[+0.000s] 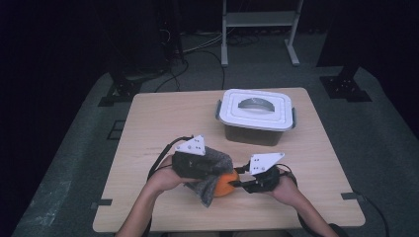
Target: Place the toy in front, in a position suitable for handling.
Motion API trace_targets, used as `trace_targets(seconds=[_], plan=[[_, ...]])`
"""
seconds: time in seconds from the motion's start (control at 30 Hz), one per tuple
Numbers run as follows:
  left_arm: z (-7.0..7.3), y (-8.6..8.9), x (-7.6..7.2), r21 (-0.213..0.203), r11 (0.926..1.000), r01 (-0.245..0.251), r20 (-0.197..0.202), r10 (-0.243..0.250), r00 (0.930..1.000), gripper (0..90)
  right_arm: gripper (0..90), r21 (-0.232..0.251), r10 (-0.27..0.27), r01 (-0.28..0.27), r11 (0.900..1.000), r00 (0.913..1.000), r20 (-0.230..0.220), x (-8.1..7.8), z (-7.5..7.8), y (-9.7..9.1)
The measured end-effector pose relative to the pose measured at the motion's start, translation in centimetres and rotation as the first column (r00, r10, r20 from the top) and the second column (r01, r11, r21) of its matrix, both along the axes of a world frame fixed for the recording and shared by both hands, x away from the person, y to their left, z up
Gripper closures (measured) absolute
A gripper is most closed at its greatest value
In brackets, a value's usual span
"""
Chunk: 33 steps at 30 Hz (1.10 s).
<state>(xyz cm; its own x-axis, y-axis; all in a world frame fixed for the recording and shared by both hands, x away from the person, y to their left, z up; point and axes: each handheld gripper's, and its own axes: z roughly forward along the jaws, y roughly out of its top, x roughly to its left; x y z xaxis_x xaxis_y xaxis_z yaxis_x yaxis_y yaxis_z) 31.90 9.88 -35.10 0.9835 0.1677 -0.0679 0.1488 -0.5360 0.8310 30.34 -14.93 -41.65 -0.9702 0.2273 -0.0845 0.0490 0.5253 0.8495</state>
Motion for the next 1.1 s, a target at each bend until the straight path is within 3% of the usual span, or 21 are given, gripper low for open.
trace_targets(seconds=[0.17, 0.5, 0.67, 0.8, 0.97, 1.03, 1.1], plan=[[-0.1, 0.3, 0.2, -0.002, 1.0, -0.003, -0.001, 0.003, 1.0, 75.5, 59.6, -0.004, 0.003, -0.003, 1.0, 0.9999, 0.01, 0.0, 0.0, 0.0], [-0.4, 3.6, 0.8, -0.025, 0.9961, -0.085, -0.017, 0.084, 0.9963, 75.4, 59.6, -0.031, 0.01, -0.009, 0.9995, 0.9996, 0.026, 0.3, -0.1, -0.9], [-1.2, 2.4, 0.6, -0.043, 0.9984, -0.037, -0.044, 0.035, 0.9984, 75.1, 59.6, -0.022, 0.016, -0.015, 0.9996, 0.9994, 0.032, 0.4, 0.1, -0.6], [-1.8, 1.6, 0.6, -0.04, 0.9991, -0.017, -0.067, 0.014, 0.9977, 75.1, 59.5, -0.045, 0.015, -0.014, 0.9989, 0.9991, 0.04, 0.3, -0.1, -0.7], [-2.3, 1.6, 0.2, -0.007, 0.9999, -0.014, -0.072, 0.014, 0.9973, 75.3, 57.7, -0.057, 0.005, -0.003, 0.9984, 0.999, 0.043, 0.7, -0.4, -1.1], [-2.5, 1.6, 0.2, -0.008, 0.9999, -0.015, -0.079, 0.014, 0.9968, 75.3, 52.5, -0.062, -0.008, 0.011, 0.998, 0.9987, 0.05, 0.8, -0.5, -1.1], [-2.7, 1.6, 0.2, -0.009, 0.9998, -0.016, -0.086, 0.015, 0.9962, 75.4, 43.4, -0.055, -0.008, 0.009, 0.9985, 0.9998, 0.02, 0.9, -0.6, -1.2]])
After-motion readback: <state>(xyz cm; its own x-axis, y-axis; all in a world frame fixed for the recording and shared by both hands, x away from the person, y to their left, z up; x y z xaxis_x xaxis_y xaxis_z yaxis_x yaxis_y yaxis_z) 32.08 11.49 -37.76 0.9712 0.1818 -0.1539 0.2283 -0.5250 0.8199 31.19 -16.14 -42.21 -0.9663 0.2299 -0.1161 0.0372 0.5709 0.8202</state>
